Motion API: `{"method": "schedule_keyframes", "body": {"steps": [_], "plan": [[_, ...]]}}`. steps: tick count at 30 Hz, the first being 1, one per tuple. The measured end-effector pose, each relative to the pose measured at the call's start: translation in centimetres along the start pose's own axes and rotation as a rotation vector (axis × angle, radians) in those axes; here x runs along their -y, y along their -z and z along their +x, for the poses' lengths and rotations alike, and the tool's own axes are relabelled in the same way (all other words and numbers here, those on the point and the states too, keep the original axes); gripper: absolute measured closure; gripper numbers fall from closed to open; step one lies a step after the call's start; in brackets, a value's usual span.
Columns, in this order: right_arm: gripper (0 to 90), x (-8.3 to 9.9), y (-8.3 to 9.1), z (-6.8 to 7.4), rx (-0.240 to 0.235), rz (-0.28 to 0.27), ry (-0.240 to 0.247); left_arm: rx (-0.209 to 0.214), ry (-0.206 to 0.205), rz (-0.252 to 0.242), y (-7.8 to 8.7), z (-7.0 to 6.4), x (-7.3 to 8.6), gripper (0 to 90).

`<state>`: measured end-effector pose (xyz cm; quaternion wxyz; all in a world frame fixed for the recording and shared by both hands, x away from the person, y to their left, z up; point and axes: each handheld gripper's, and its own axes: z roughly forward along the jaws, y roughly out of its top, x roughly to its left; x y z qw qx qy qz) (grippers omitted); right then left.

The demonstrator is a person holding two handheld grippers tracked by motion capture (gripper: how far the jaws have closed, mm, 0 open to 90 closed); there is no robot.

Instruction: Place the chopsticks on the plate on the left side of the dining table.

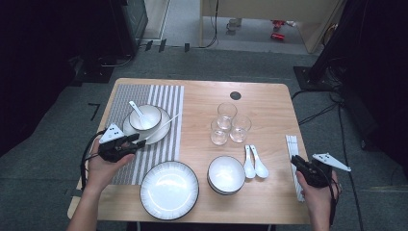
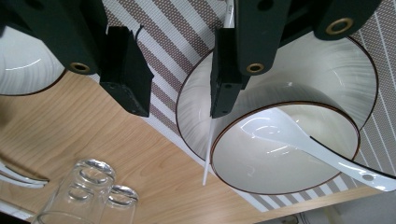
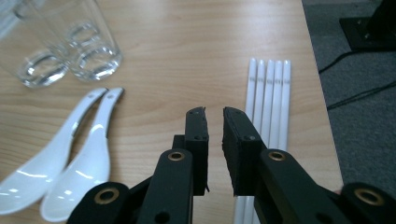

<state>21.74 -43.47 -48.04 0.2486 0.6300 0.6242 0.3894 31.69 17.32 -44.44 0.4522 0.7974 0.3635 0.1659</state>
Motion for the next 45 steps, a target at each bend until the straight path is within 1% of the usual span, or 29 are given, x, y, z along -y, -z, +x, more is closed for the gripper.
{"method": "schedule_keyframes", "body": {"steps": [5, 9, 12, 16, 23, 37, 45], "plan": [[81.2, 0.8, -1.0, -0.4, 0.036, 0.040, 0.006, 0.004, -0.010, 0.003, 0.0, -0.4, 0.0, 57.9], [81.3, 1.3, -1.5, -0.7, 0.051, 0.063, 0.014, 0.008, -0.019, 0.011, -0.1, -0.6, 0.0, 57.7], [82.2, 1.5, -1.8, -0.8, 0.055, 0.083, 0.008, 0.010, -0.021, 0.016, -0.2, -0.7, 0.1, 57.5], [82.3, 1.7, -2.0, -0.9, 0.066, 0.094, 0.009, 0.010, -0.023, 0.023, -0.4, -0.7, 0.2, 57.1], [82.2, 2.0, -2.3, -0.9, 0.071, 0.105, 0.003, 0.010, -0.020, 0.031, -0.5, -0.7, 0.4, 57.1], [81.9, 2.1, -2.4, -0.9, 0.088, 0.097, 0.004, 0.013, -0.020, 0.034, -0.6, -0.7, 0.5, 56.7], [81.8, 2.2, -2.6, -0.7, 0.085, 0.106, 0.010, 0.013, -0.024, 0.037, -0.7, -0.8, 0.5, 56.8]]}}
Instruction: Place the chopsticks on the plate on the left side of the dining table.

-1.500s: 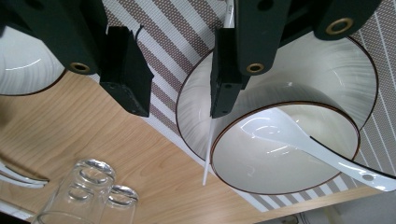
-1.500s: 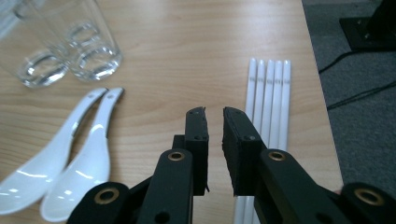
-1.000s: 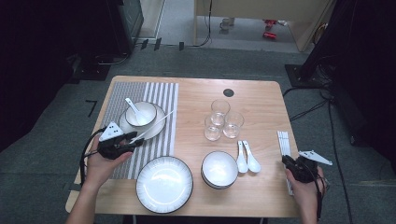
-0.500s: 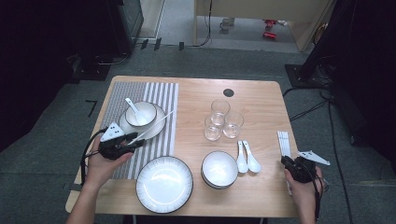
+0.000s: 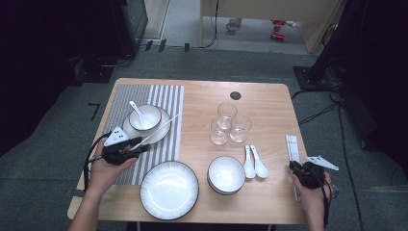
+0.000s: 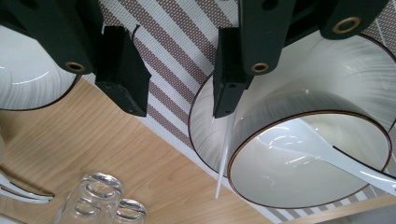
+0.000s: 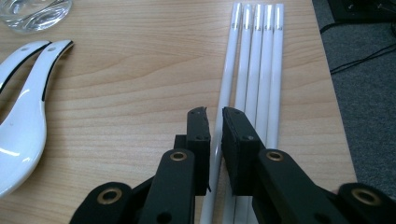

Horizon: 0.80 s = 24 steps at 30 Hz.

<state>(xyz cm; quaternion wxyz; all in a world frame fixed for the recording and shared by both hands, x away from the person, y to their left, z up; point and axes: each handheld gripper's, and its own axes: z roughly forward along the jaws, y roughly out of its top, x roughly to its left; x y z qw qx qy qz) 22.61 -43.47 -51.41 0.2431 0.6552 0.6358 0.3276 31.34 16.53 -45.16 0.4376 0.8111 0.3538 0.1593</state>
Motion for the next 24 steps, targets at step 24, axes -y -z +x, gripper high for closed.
{"method": "schedule_keyframes", "body": {"steps": [24], "plan": [[81.8, 0.2, -1.0, 2.7, 0.027, -0.002, 0.031, 0.000, 0.001, 0.007, -0.1, 0.1, 0.2, 56.6]]}}
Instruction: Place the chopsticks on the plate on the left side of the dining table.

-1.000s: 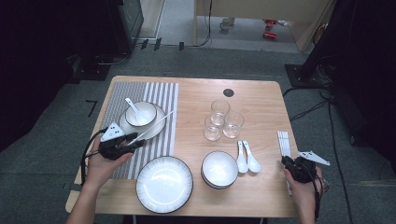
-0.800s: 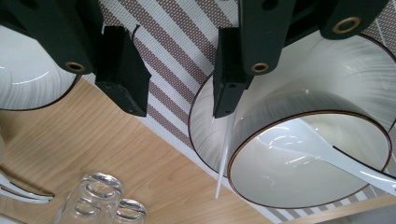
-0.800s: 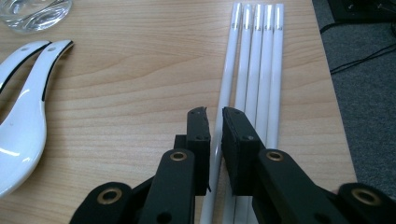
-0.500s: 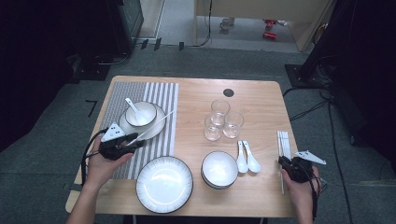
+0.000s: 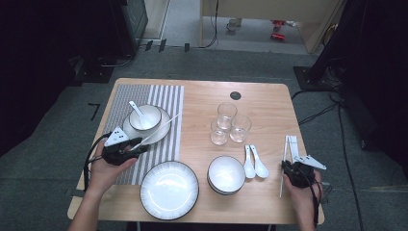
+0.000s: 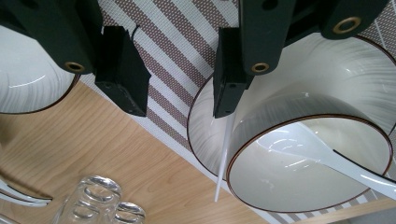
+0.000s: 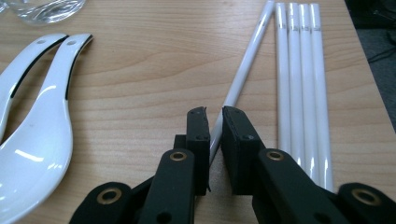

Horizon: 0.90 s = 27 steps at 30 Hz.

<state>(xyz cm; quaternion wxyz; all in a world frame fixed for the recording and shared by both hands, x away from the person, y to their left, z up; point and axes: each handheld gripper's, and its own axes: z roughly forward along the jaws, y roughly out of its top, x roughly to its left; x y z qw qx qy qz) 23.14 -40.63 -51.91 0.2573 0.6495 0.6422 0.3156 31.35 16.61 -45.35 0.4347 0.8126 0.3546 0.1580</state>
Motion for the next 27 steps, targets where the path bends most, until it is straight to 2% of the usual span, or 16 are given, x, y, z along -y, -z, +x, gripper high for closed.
{"method": "schedule_keyframes", "body": {"steps": [8, 12, 27], "plan": [[84.9, 0.3, -0.3, 1.1, 0.048, -0.038, -0.049, 0.001, -0.002, -0.003, 0.2, 0.0, 0.0, 56.7], [85.6, 0.4, -0.4, 1.4, 0.058, -0.048, -0.034, 0.003, 0.003, -0.007, 0.2, 0.0, 0.0, 56.6], [85.5, 0.4, -0.4, 1.8, 0.086, -0.048, -0.051, 0.012, 0.009, -0.017, 0.3, -0.1, 0.0, 55.8]]}}
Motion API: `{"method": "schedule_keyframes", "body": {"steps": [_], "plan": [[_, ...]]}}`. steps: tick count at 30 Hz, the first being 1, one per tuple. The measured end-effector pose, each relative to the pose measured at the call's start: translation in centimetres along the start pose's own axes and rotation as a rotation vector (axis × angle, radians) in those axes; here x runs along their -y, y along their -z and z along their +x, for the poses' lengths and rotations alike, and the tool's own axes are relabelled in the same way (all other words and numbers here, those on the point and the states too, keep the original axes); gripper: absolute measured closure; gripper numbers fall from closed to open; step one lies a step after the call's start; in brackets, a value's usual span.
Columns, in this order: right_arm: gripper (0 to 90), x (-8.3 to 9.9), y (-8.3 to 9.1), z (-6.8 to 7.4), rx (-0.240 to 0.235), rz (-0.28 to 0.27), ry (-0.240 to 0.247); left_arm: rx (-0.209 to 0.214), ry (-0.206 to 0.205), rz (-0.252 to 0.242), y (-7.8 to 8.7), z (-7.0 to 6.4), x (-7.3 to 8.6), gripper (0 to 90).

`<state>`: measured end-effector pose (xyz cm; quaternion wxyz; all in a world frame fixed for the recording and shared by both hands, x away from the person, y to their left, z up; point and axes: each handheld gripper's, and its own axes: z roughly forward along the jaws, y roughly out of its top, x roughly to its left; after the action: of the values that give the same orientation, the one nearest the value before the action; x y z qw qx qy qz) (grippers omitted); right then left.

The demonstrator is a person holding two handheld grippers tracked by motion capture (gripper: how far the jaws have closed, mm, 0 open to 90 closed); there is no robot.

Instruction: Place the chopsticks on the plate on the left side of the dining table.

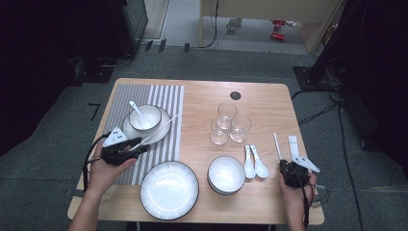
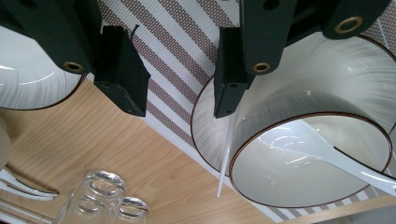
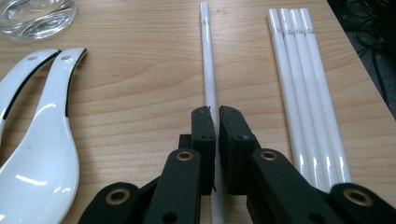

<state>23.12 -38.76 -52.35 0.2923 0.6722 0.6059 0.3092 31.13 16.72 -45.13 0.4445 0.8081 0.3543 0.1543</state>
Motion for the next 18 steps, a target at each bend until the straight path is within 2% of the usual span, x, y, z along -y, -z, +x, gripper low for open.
{"method": "schedule_keyframes", "body": {"steps": [5, 9, 12, 18], "plan": [[86.3, 0.0, 0.0, 0.1, -0.006, -0.004, 0.020, 0.010, 0.002, -0.001, 0.0, 0.0, 0.0, 53.6], [86.5, 0.0, 0.1, 0.0, -0.042, -0.001, 0.025, 0.027, 0.003, 0.000, -0.1, -0.1, 0.0, 48.2], [86.6, 0.1, 0.3, -0.1, -0.062, -0.020, 0.019, 0.042, 0.004, -0.001, -0.2, -0.1, -0.1, 44.1], [86.6, -0.5, 1.3, -0.7, -0.071, -0.050, 0.027, 0.054, -0.025, 0.013, -0.5, -0.7, -0.1, 38.4]]}}
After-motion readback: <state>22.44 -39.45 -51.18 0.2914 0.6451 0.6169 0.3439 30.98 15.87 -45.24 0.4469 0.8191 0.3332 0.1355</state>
